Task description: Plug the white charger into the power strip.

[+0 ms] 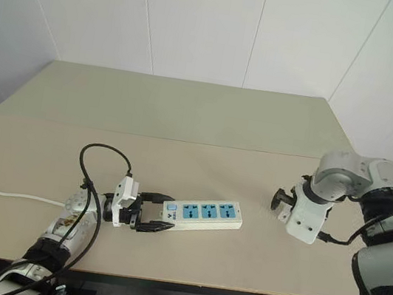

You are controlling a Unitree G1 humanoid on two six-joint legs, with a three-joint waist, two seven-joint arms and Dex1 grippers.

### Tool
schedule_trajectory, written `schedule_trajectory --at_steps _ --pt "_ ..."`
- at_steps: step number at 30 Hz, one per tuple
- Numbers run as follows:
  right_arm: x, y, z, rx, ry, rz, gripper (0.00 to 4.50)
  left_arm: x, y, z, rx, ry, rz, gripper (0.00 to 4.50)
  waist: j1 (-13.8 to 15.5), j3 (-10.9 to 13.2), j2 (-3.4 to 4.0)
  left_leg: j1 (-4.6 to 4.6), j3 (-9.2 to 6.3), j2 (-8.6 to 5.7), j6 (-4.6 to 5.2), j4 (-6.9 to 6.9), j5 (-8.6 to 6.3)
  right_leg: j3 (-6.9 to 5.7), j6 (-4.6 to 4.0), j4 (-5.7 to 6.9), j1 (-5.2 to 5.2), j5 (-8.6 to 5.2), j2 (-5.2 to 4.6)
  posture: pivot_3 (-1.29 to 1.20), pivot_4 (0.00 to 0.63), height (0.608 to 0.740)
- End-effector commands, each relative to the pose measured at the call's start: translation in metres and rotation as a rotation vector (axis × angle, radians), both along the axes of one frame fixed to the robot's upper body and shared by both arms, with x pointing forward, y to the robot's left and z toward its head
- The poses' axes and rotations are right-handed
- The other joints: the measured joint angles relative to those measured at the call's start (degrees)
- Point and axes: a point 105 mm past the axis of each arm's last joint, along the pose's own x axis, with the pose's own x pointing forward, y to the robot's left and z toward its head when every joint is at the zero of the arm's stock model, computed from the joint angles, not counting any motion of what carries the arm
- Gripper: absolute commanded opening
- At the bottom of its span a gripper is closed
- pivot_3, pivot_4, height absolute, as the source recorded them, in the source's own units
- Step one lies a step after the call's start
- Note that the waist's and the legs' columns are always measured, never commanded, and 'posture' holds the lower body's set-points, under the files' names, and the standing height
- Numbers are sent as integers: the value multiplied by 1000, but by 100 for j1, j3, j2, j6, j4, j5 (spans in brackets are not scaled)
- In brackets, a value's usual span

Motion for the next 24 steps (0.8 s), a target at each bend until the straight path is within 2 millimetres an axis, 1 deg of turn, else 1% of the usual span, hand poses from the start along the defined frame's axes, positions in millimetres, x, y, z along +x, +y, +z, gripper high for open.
schedule_trajectory --at_steps 1,9,13,14,16,21,22,24 --pt "10 1 6 14 -52 -18 4500 -4 -2 0 13 -24 -8 3213 -2 0 0 0 0 0 0 0 0 0 0 0 0 0 0 0 150 740" --pt "15 -2 -6 7 -54 -29 4500 -7 -4 -2 17 -22 -8 3213 -11 0 2 -1 1 0 0 -1 0 1 -2 1 -3 0 0 0 150 740" --pt "18 -5 -9 0 -67 -37 4500 -7 -3 -3 23 -21 -5 3213 -14 0 2 0 1 -1 0 -1 0 2 -2 2 -3 0 0 0 150 740" --pt "18 -6 -9 -5 -67 -33 4208 -7 -3 -4 25 -22 -4 3213 -15 0 2 0 1 -1 0 -1 0 2 -2 2 -3 0 0 0 150 740" --pt "17 -8 -10 -16 -63 -26 3910 -8 -2 -5 28 -22 -4 3213 -17 0 3 0 1 -1 0 -1 0 2 -2 3 -3 0 0 0 150 740" --pt "21 -6 -11 8 -88 -4 2132 -9 -3 -5 27 -22 -3 3213 -22 -1 4 0 1 -1 0 -1 0 3 -2 3 -3 0 0 0 150 740" --pt "21 -6 -12 9 -86 1 1668 -9 -3 -6 27 -22 -3 3213 -23 -1 4 0 1 -1 0 -1 0 3 -2 3 -4 0 0 0 150 740" --pt "20 -6 -11 8 -77 10 1130 -9 -3 -6 24 -22 -3 3213 -30 -2 6 0 1 -1 0 -1 0 3 -2 4 -4 0 1 0 150 740"
